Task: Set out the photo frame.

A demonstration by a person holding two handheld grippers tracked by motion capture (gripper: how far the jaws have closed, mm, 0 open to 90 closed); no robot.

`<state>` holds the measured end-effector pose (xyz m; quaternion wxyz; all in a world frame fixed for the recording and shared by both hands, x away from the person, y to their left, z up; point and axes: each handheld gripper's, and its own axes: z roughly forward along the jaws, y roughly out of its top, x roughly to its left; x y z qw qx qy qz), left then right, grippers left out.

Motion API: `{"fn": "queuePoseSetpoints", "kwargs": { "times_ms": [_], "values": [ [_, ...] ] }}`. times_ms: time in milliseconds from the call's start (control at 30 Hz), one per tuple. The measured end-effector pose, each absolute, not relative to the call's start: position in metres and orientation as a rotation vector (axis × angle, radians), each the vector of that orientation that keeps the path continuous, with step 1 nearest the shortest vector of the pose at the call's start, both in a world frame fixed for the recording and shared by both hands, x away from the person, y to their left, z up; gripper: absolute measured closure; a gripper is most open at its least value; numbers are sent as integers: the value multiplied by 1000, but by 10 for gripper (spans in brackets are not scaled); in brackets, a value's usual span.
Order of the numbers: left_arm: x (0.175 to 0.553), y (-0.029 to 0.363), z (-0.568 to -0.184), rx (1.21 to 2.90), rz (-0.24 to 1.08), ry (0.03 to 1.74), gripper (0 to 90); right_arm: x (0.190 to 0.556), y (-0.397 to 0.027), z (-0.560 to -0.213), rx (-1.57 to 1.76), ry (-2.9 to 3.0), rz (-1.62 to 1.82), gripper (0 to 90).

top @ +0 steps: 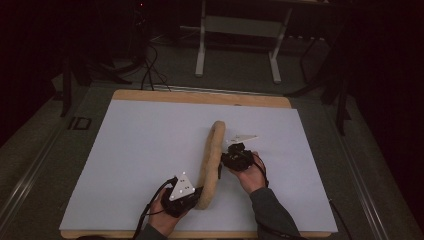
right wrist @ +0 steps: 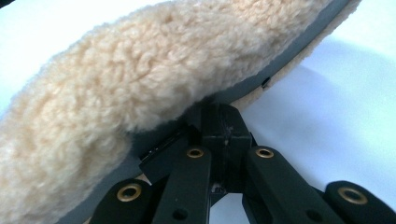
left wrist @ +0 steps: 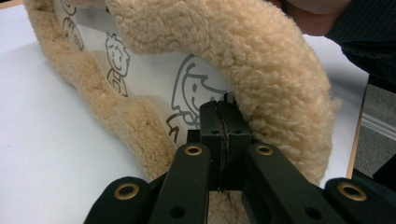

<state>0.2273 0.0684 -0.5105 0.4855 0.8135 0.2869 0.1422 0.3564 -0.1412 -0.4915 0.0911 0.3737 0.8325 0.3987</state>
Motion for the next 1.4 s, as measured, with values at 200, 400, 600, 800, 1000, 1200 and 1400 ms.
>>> {"fn": "queuePoseSetpoints", "kwargs": {
  "times_ms": [200, 400, 600, 800, 1000, 1200, 1400],
  "values": [
    [228, 65, -511, 1971, 345, 698, 900, 356, -139, -491, 1102, 2483, 1183, 900],
    [229, 60, -511, 1973, 345, 693, 900, 355, -138, -490, 1087, 2493, 1193, 900],
    [229, 56, -511, 1973, 348, 689, 900, 355, -135, -490, 1077, 2506, 1200, 900],
    [230, 52, -511, 1973, 353, 690, 900, 355, -132, -489, 1046, 2537, 1206, 900],
    [231, 50, -511, 1975, 359, 691, 900, 354, -130, -489, 1014, 2560, 1206, 900],
    [233, 49, -511, 1967, 371, 703, 900, 351, -128, -489, 988, 2585, 1227, 900],
    [235, 48, -511, 1963, 375, 711, 900, 350, -126, -489, 965, 2606, 1238, 900]
  ]
}}
